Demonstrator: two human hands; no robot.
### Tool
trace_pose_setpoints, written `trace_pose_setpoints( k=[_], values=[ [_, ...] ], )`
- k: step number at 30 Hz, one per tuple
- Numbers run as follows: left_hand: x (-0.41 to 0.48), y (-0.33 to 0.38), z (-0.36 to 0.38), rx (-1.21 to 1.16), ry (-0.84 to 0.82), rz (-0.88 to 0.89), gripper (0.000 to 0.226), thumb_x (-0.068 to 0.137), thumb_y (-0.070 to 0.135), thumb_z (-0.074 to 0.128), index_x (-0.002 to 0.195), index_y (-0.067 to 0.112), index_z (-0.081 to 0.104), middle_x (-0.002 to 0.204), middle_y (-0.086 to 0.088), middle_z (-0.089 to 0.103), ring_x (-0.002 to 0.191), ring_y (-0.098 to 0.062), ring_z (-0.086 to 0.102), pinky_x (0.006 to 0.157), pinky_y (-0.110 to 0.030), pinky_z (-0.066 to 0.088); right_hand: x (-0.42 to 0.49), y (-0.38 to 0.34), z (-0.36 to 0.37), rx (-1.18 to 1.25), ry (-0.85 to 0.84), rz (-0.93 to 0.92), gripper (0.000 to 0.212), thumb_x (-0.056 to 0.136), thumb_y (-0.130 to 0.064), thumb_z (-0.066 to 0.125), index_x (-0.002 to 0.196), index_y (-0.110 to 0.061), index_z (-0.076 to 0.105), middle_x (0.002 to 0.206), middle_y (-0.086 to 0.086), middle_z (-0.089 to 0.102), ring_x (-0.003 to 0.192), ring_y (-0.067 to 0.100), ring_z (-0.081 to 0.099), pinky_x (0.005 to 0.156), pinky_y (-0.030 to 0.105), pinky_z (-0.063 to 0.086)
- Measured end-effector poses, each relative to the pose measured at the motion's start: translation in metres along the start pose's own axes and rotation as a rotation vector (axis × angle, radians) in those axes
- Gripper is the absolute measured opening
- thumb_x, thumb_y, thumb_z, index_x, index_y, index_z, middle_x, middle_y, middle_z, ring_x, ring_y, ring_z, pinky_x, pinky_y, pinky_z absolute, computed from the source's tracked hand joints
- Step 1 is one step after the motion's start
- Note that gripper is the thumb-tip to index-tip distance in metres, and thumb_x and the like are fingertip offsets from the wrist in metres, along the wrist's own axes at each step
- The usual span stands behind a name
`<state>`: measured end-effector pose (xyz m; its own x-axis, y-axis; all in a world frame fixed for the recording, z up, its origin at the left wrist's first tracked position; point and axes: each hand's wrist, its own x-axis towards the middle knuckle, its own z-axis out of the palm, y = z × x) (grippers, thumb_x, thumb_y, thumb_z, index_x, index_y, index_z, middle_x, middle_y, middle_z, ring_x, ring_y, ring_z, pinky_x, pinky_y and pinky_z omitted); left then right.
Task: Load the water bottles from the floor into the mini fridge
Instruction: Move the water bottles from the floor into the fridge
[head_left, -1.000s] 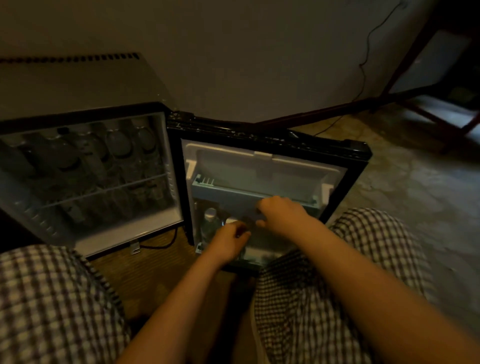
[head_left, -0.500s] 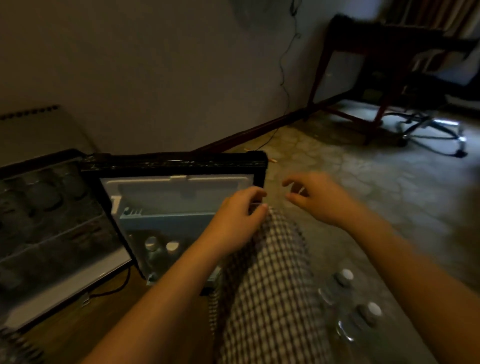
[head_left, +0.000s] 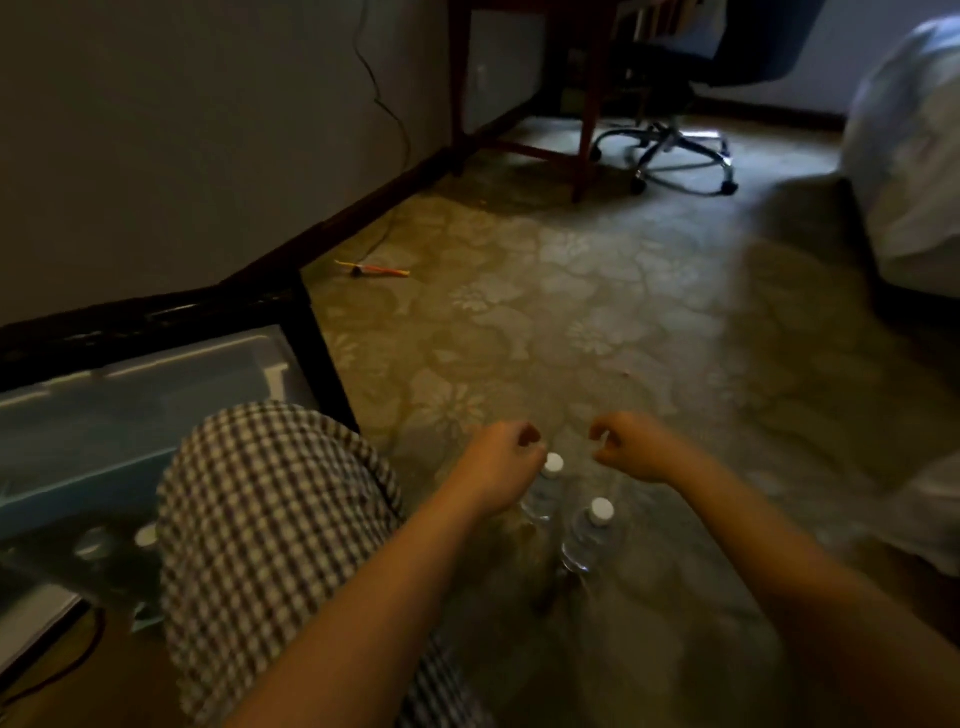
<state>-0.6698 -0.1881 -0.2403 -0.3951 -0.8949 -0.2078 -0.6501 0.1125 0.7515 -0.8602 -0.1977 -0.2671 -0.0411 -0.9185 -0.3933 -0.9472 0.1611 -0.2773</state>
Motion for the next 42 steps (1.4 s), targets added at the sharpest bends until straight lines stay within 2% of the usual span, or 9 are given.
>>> trace_pose_setpoints(
  k=[3, 9, 19, 27, 31, 34, 36, 38, 42],
  values=[
    [0.006, -0.014, 0.038, -0.032, -0.076, -0.07, 0.03, 0.093, 0.024, 0.047, 0.119, 0.01, 0.056, 0.118, -0.009, 0.06, 0.103, -0.019, 0.057, 0.081, -0.026, 0.042, 0.008, 0.03, 0.044, 0.049, -0.07, 0.082, 0.04, 0.09, -0.022, 0.057, 0.128, -0.012, 0.05, 0.127, 0.011, 0.054, 0.109, 0.02, 0.055, 0.09, 0.029, 0.045],
    [0.004, -0.04, 0.084, -0.018, -0.175, -0.185, 0.028, 0.091, 0.022, 0.05, 0.115, 0.009, 0.059, 0.117, -0.012, 0.061, 0.108, -0.025, 0.057, 0.095, -0.037, 0.047, 0.024, 0.055, 0.113, 0.171, -0.11, 0.199, 0.047, 0.09, -0.025, 0.058, 0.133, -0.013, 0.043, 0.134, 0.011, 0.051, 0.124, 0.025, 0.049, 0.101, 0.033, 0.039],
    [0.001, -0.051, 0.098, 0.051, -0.245, -0.228, 0.038, 0.091, 0.027, 0.053, 0.123, 0.008, 0.052, 0.128, -0.013, 0.055, 0.119, -0.026, 0.052, 0.1, -0.038, 0.044, 0.036, 0.053, 0.158, 0.279, 0.117, 0.294, 0.038, 0.091, -0.033, 0.053, 0.126, -0.02, 0.043, 0.118, 0.009, 0.057, 0.107, 0.024, 0.058, 0.088, 0.039, 0.052],
    [0.001, -0.054, 0.097, -0.123, -0.278, -0.267, 0.052, 0.084, 0.029, 0.064, 0.13, 0.012, 0.047, 0.135, -0.009, 0.051, 0.122, -0.02, 0.05, 0.099, -0.032, 0.044, -0.002, 0.049, 0.113, 0.492, 0.421, 0.102, 0.02, 0.085, -0.033, 0.062, 0.091, -0.014, 0.059, 0.084, 0.0, 0.063, 0.079, 0.015, 0.063, 0.072, 0.037, 0.056],
    [-0.001, -0.05, 0.095, -0.284, -0.276, -0.142, 0.068, 0.073, 0.028, 0.075, 0.133, 0.016, 0.043, 0.135, -0.002, 0.052, 0.125, -0.016, 0.047, 0.105, -0.035, 0.041, -0.026, 0.032, 0.069, 0.482, 0.518, -0.008, 0.022, 0.081, -0.036, 0.066, 0.081, -0.015, 0.059, 0.072, 0.0, 0.061, 0.067, 0.015, 0.059, 0.063, 0.039, 0.053],
    [-0.003, -0.037, 0.094, -0.419, -0.254, -0.033, 0.07, 0.069, 0.031, 0.077, 0.129, 0.034, 0.042, 0.13, 0.01, 0.055, 0.121, -0.009, 0.051, 0.104, -0.036, 0.044, -0.041, 0.009, 0.035, 0.511, 0.568, -0.107, 0.024, 0.079, -0.033, 0.069, 0.076, -0.012, 0.059, 0.067, 0.001, 0.06, 0.063, 0.016, 0.058, 0.06, 0.038, 0.05],
    [-0.002, -0.025, 0.094, -0.538, -0.208, 0.006, 0.061, 0.07, 0.023, 0.077, 0.117, 0.045, 0.044, 0.117, 0.017, 0.059, 0.111, -0.002, 0.056, 0.096, -0.03, 0.049, -0.046, -0.003, 0.015, 0.573, 0.589, -0.153, 0.026, 0.079, -0.03, 0.069, 0.077, -0.005, 0.062, 0.069, 0.008, 0.062, 0.064, 0.022, 0.06, 0.059, 0.038, 0.05],
    [-0.001, -0.015, 0.091, -0.634, -0.1, 0.03, 0.058, 0.072, 0.013, 0.076, 0.113, 0.041, 0.046, 0.109, 0.016, 0.061, 0.104, -0.001, 0.06, 0.09, -0.023, 0.051, -0.047, -0.012, -0.002, 0.644, 0.597, -0.192, 0.026, 0.08, -0.027, 0.069, 0.076, -0.002, 0.062, 0.067, 0.01, 0.061, 0.06, 0.02, 0.058, 0.056, 0.032, 0.048],
    [0.003, -0.003, 0.078, -0.609, 0.121, 0.064, 0.048, 0.063, 0.025, 0.083, 0.103, 0.032, 0.056, 0.097, 0.01, 0.067, 0.093, -0.003, 0.064, 0.081, -0.023, 0.054, -0.046, -0.025, -0.031, 0.782, 0.589, -0.27, 0.029, 0.076, -0.033, 0.071, 0.074, -0.005, 0.064, 0.066, 0.013, 0.058, 0.056, 0.007, 0.051, 0.052, 0.013, 0.04]
  ],
)
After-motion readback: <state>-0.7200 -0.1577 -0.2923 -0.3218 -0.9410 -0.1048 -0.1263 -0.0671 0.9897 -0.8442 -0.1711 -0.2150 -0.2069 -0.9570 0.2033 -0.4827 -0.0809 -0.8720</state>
